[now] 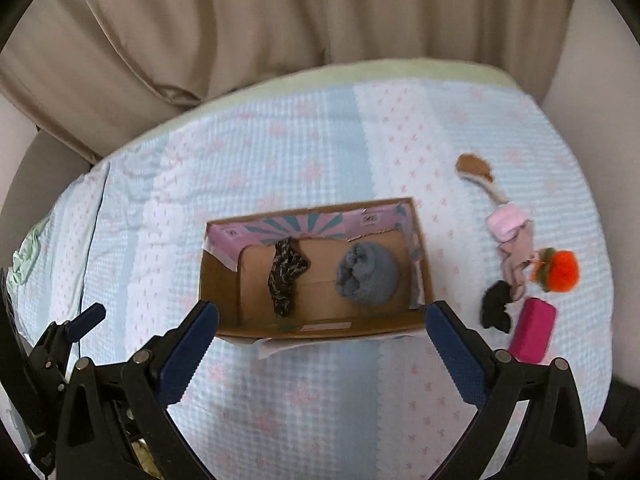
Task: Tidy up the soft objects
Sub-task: 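Lift both tools out of the box toward the remaining items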
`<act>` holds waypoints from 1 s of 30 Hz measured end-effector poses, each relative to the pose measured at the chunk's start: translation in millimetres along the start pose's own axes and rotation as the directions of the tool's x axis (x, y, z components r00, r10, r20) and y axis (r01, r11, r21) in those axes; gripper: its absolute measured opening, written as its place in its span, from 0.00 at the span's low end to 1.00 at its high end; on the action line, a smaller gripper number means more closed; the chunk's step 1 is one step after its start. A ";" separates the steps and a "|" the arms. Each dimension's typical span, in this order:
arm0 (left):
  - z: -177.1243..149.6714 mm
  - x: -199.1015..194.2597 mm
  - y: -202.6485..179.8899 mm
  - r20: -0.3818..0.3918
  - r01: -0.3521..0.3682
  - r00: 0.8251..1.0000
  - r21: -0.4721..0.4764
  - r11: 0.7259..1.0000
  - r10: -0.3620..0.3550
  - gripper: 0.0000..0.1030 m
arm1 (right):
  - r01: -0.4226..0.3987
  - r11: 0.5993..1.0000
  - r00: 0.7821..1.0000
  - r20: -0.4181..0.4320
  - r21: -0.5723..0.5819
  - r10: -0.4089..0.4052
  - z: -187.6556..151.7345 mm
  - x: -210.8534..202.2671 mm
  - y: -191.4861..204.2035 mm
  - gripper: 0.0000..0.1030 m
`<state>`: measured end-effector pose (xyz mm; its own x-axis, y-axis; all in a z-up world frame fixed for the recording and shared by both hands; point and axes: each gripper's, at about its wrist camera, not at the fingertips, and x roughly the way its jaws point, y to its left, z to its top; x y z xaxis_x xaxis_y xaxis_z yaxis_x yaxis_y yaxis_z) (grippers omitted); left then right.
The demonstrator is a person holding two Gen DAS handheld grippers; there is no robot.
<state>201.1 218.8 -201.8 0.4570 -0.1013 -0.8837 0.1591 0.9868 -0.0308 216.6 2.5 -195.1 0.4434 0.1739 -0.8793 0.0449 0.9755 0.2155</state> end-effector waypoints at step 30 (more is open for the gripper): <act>-1.8 -82.8 -220.8 0.173 0.080 0.982 -0.010 0.997 -0.077 0.99 | 0.031 0.998 0.973 0.225 0.055 -0.043 -49.5 -138.4 -235.9 1.00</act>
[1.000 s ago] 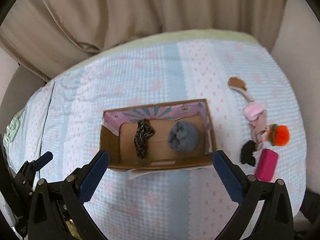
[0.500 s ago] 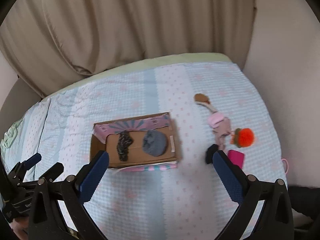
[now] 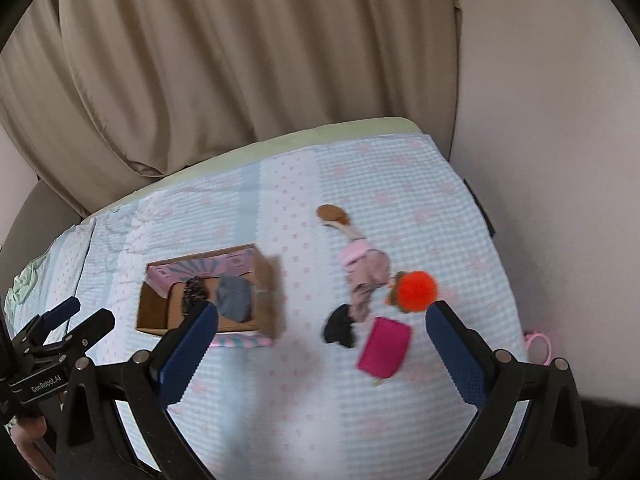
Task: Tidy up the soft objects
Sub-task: 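Lift both tools out of the box toward the remaining items, then grasp the tan stocking with the left tool while the right tool grasps the orange pompom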
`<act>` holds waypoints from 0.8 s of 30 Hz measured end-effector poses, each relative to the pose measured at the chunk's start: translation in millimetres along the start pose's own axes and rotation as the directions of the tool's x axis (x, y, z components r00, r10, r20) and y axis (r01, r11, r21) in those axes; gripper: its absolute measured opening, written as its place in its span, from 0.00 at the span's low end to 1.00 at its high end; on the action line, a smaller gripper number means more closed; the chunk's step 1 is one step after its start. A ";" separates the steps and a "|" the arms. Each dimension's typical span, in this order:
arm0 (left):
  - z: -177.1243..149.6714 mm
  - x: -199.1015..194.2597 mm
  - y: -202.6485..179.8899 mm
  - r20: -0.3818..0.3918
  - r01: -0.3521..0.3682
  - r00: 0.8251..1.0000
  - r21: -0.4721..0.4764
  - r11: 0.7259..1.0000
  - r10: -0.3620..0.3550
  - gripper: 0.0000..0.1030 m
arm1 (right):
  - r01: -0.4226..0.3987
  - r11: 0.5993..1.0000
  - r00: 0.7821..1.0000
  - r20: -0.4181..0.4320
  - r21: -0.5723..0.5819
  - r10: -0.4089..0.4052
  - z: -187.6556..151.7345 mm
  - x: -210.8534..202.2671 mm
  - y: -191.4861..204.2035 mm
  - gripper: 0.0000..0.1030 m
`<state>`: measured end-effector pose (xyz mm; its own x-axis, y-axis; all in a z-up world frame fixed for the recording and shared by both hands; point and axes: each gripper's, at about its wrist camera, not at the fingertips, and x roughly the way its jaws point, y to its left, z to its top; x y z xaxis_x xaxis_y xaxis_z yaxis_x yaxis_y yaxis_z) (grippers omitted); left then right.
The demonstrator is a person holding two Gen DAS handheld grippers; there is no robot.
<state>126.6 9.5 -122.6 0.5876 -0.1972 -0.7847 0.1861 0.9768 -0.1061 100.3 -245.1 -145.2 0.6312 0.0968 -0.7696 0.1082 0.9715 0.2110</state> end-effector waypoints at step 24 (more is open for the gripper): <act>7.9 238.7 -155.3 -0.238 0.137 0.963 0.016 0.990 -0.129 0.99 | -0.039 0.998 0.993 -0.115 -0.045 0.034 -12.1 148.8 -166.5 1.00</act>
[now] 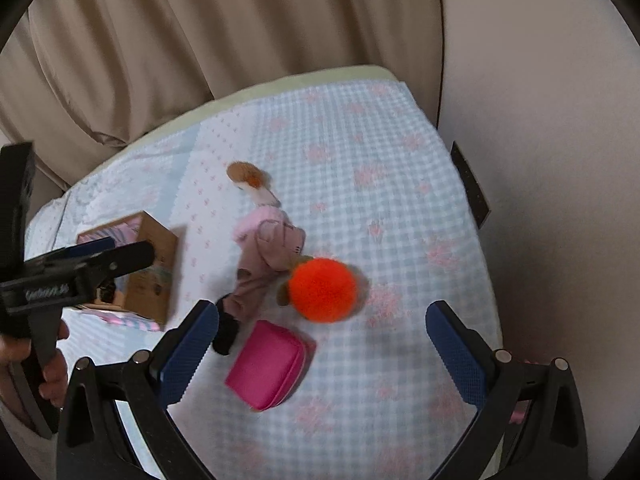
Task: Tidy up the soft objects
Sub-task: 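Grasp the tan stocking with the left tool while the right tool grasps the orange pompom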
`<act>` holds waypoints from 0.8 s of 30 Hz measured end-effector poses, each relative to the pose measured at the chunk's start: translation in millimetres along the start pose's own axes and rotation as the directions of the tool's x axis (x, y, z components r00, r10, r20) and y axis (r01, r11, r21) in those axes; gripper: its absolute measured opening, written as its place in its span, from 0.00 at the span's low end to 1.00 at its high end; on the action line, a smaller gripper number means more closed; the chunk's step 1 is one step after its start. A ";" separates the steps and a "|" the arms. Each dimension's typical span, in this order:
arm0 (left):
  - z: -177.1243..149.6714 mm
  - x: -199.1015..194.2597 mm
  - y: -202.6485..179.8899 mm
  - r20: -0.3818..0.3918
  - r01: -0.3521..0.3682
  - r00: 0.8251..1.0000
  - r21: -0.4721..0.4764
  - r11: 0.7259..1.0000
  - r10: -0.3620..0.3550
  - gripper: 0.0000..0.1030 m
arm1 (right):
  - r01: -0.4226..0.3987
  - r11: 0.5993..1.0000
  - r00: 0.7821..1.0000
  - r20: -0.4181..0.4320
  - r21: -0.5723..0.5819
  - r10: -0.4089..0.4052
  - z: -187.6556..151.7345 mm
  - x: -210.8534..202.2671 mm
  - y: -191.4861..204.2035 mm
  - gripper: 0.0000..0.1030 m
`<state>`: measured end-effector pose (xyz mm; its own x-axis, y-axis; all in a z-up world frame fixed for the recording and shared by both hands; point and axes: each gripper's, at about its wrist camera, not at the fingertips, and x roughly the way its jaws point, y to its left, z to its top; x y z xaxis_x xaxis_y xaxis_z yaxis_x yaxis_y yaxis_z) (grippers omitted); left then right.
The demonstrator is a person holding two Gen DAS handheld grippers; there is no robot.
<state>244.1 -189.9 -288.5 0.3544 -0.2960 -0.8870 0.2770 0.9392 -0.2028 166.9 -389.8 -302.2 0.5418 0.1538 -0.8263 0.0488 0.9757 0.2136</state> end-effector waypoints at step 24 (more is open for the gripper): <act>0.8 185.0 0.1 -0.152 0.063 0.986 -0.003 0.998 -0.063 0.39 | -0.011 0.995 0.999 -0.054 -0.096 0.006 -17.9 162.7 -0.1 0.70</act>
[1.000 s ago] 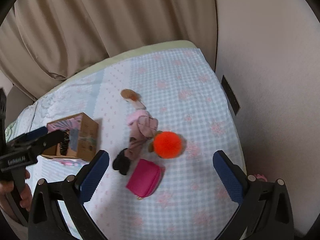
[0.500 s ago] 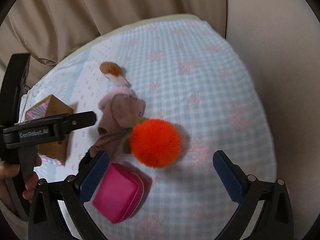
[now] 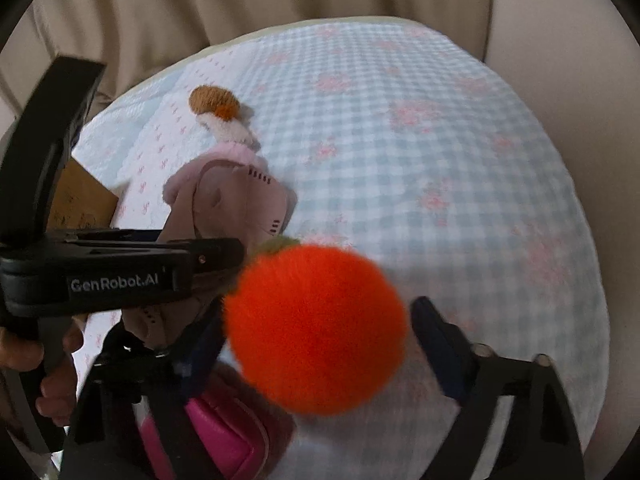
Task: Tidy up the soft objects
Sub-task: 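Grasp the tan stocking with the left tool while the right tool grasps the orange pompom, then carry both items over the box and open both tools inside it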
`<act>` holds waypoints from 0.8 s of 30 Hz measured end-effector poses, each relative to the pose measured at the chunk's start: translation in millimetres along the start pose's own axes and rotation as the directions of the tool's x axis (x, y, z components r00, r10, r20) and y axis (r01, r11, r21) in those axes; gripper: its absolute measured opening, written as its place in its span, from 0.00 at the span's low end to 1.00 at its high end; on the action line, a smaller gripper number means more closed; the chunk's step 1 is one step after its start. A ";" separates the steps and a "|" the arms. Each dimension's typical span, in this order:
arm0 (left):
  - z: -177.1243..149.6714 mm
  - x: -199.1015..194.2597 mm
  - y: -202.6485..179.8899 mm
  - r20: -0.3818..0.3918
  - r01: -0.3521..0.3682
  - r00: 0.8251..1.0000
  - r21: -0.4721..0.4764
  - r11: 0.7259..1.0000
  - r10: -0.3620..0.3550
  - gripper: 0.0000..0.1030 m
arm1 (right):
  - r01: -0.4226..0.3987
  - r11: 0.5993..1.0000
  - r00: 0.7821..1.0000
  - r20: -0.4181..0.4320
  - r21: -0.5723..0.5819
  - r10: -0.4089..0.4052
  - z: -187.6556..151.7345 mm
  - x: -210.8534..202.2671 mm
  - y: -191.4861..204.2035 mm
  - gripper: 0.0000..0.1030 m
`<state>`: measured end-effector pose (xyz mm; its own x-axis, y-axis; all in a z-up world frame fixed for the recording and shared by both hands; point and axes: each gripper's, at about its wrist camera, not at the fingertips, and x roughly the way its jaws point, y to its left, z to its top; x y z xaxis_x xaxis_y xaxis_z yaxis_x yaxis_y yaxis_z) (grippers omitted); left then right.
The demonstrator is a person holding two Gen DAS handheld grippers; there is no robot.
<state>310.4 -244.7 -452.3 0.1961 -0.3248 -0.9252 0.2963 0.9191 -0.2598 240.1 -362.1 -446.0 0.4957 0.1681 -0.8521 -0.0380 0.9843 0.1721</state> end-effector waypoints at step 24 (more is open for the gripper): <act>2.9 -81.6 -12.9 0.116 0.046 0.992 0.006 0.999 -0.047 0.18 | 0.056 0.998 0.996 0.068 0.014 -0.057 13.9 -60.6 21.4 0.34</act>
<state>293.3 -230.7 -372.7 0.2895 -0.3912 -0.8736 0.3109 0.9016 -0.3007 221.2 -352.0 -383.8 0.5549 0.1077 -0.8249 0.0021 0.9914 0.1309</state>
